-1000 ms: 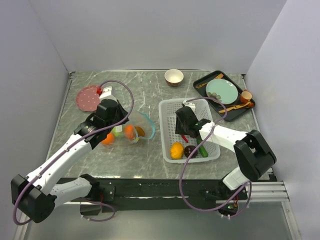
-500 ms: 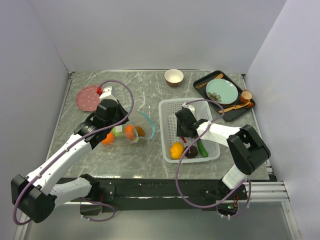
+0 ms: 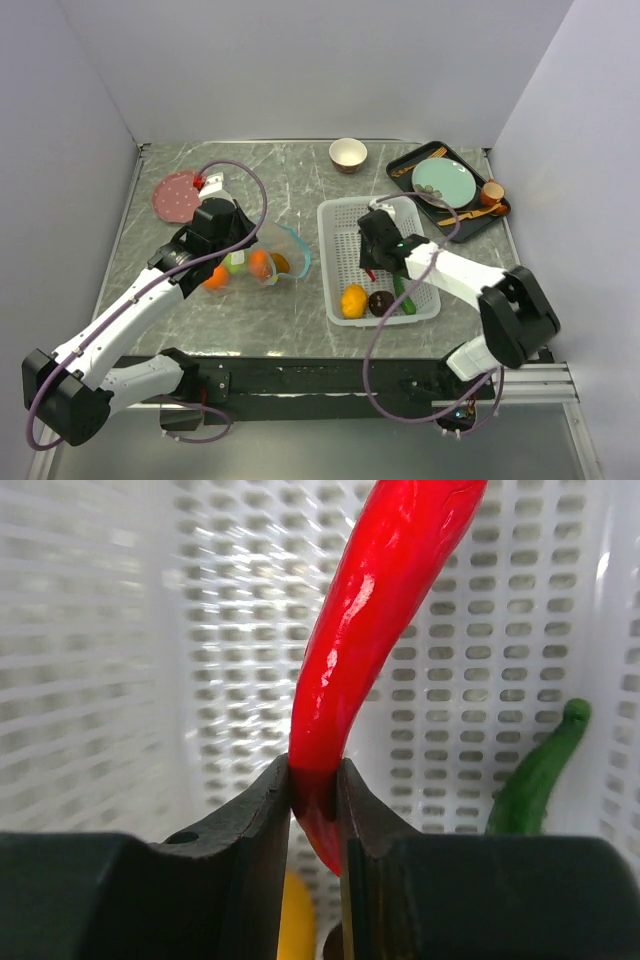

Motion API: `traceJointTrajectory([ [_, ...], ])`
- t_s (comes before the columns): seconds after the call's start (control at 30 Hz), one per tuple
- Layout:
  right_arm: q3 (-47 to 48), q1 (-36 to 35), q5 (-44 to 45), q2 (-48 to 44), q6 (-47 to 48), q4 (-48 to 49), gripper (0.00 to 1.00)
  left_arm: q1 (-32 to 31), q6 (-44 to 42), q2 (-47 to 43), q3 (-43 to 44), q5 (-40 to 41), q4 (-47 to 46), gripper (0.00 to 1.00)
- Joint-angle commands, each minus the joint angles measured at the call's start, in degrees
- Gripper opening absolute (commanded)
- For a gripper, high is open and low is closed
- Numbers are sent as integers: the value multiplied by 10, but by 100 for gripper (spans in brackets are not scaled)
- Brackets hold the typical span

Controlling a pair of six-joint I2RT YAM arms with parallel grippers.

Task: Place the food in the zip-top bag and seal the zipper
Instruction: Pick up the fake vegetable from the bin.

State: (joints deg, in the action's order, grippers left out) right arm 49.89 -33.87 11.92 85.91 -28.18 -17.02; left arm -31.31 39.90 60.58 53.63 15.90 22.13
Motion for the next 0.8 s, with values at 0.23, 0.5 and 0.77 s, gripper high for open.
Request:
traceJointTrajectory([
  [0.23, 44, 1, -220, -157, 37, 0, 8, 3, 5, -7, 7, -12, -15, 11],
  [0.5, 26, -24, -385, -167, 65, 48, 13, 4, 9, -3, -5, -23, -25, 11],
  [0.77, -4, -49, -496, -170, 92, 99, 18, 4, 8, 4, -4, -21, -24, 11],
])
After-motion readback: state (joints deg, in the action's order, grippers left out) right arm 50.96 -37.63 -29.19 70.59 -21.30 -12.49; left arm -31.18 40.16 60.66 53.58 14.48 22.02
